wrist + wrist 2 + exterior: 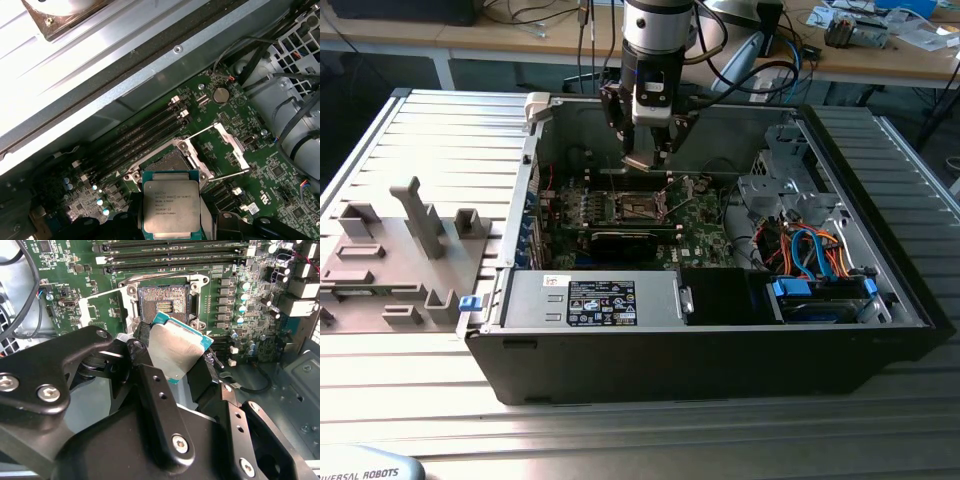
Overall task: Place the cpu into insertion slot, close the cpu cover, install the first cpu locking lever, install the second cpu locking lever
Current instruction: 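Place the cpu into insertion slot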
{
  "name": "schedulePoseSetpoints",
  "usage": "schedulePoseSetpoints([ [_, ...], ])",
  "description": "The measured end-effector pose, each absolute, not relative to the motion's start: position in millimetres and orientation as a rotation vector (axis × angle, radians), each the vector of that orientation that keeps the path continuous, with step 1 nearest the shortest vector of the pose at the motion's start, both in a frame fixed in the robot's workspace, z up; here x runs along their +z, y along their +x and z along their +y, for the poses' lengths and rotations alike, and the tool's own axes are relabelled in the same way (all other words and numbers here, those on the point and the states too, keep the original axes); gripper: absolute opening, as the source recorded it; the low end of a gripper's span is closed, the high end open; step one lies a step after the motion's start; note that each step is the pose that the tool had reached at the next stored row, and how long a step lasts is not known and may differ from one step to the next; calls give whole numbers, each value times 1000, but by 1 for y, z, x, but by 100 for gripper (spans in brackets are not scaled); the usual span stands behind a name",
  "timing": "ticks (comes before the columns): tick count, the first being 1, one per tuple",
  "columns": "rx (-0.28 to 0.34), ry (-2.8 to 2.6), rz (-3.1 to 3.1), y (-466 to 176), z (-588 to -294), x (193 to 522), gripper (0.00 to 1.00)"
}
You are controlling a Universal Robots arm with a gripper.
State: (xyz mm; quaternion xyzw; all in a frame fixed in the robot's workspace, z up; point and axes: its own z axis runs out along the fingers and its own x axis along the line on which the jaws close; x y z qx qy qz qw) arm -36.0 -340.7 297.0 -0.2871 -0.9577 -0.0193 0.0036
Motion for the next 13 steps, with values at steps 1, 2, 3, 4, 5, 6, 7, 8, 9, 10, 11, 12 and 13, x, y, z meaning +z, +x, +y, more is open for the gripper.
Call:
schedulePoseSetpoints([
  [1, -60, -901, -3002, -36, -341, 297, 54],
  [2, -60, -901, -3001, -36, -341, 297, 54],
  [3, -61, -902, -3001, -36, -341, 297, 54],
  [4, -60, -903, -3001, -36, -341, 297, 54],
  [5, -61, -904, -3001, -36, -341, 297, 54],
  [6, -61, -905, -3000, -36, -341, 297, 54],
  [7, -61, -906, -3000, -36, -341, 297, 54],
  [8, -61, -907, -3000, -36, -341, 297, 54],
  [9, -61, -907, -3000, -36, -341, 297, 54],
  [10, -61, -909, -2999, -36, -341, 297, 54],
  [11, -61, -909, -2999, -36, -341, 297, 54],
  [12, -60, -910, -2999, -36, -341, 297, 54],
  [13, -61, -911, -2999, -36, -341, 297, 54],
])
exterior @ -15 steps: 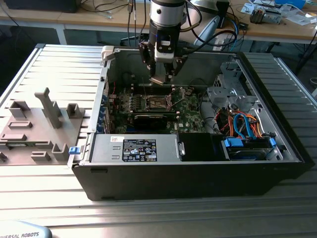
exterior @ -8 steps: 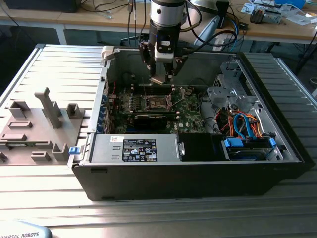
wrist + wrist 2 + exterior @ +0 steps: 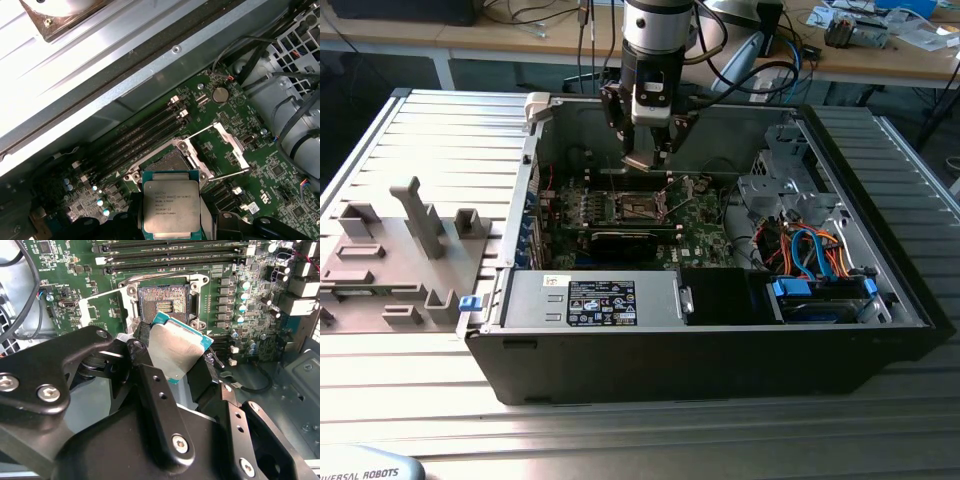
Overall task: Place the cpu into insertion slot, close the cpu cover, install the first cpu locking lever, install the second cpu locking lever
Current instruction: 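Place the cpu into insertion slot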
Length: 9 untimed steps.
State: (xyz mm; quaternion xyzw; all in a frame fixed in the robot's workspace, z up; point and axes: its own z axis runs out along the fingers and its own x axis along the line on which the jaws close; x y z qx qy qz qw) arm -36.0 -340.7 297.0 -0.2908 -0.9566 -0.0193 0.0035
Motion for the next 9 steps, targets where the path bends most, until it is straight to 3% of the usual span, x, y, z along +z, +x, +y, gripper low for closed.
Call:
schedulePoseSetpoints([
  [9, -61, -921, -2996, -36, -341, 297, 54],
])
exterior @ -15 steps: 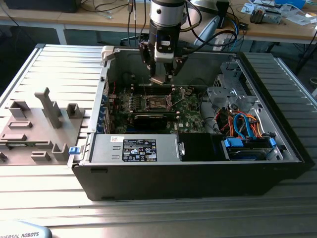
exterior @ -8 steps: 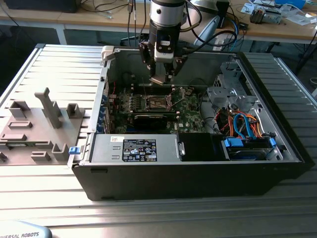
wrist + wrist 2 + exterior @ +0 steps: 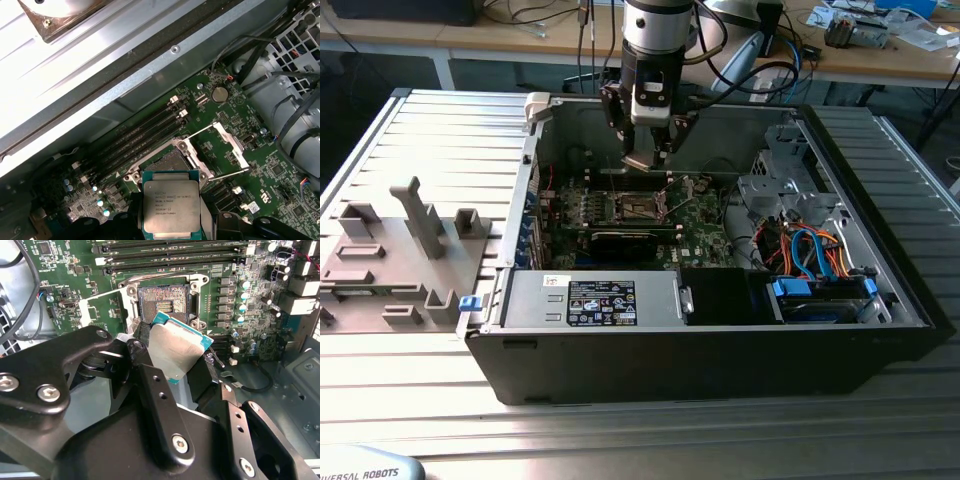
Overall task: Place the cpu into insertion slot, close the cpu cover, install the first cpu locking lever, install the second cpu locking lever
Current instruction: 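Place the cpu into insertion slot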
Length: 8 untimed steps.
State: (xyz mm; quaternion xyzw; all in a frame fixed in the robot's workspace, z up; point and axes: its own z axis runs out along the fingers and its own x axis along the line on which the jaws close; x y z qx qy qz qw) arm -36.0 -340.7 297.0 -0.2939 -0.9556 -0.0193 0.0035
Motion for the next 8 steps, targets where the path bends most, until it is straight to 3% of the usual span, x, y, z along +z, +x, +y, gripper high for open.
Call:
schedulePoseSetpoints([
  [8, -61, -932, -2993, -36, -341, 297, 54],
])
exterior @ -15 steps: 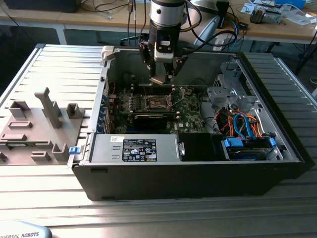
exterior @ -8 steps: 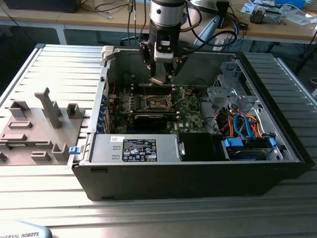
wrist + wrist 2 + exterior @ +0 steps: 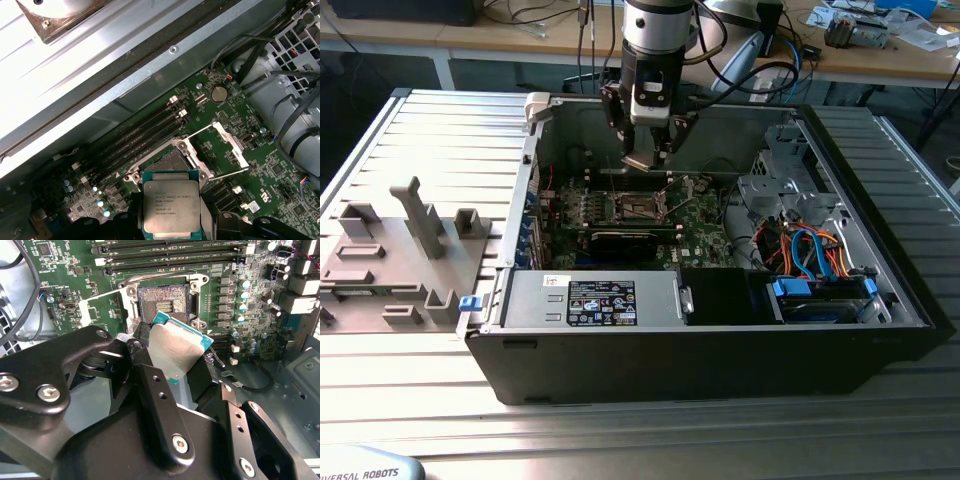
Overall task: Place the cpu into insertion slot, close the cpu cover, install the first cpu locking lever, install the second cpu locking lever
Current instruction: 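Place the cpu into insertion slot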
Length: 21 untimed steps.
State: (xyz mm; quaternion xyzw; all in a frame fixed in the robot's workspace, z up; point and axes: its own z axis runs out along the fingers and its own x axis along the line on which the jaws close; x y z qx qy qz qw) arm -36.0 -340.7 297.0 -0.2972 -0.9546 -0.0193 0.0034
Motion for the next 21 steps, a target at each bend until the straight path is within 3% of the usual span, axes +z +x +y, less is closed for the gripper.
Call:
schedulePoseSetpoints([
  [21, -61, -952, -2986, -36, -341, 297, 54],
])
